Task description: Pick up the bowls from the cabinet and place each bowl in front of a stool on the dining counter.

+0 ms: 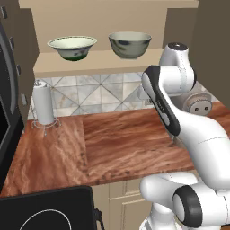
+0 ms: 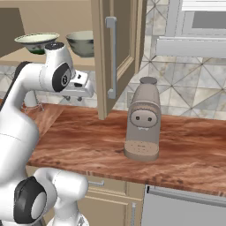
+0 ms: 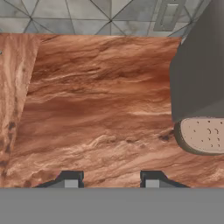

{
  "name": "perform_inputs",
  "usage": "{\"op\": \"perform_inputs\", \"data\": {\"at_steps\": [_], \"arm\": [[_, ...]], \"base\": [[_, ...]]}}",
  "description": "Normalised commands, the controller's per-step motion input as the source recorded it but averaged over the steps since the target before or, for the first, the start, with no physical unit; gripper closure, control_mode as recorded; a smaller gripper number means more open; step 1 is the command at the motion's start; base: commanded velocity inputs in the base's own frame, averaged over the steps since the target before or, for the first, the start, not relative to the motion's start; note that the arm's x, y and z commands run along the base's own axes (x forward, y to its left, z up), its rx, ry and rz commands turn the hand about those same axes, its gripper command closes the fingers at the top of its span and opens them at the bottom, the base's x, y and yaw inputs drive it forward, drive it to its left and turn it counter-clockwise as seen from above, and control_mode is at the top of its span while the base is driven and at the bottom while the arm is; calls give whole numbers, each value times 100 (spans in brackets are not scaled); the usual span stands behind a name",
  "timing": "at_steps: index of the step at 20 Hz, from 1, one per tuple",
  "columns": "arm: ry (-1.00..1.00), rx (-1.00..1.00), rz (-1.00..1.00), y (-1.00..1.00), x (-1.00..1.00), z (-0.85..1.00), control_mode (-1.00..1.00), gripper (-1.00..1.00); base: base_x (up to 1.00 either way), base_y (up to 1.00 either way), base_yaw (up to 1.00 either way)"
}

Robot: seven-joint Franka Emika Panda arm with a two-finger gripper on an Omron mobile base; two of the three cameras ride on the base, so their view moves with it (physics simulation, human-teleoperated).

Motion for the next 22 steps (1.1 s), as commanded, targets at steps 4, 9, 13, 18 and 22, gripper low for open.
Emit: {"op": "perform_inputs", "data": {"at_steps": [4, 9, 13, 18, 22], "arm": [[0, 0, 0, 0, -11, 0, -100, -100], [3, 0, -6, 1, -13, 16, -100, -100], [-2, 3, -24, 1, -23, 28, -100, -100], [-11, 15, -21, -5, -24, 42, -100, -100], [-11, 26, -18, -11, -6, 42, -100, -100]], "base": [[0, 0, 0], [0, 0, 0], [0, 0, 0], [0, 0, 0], [0, 0, 0]]}}
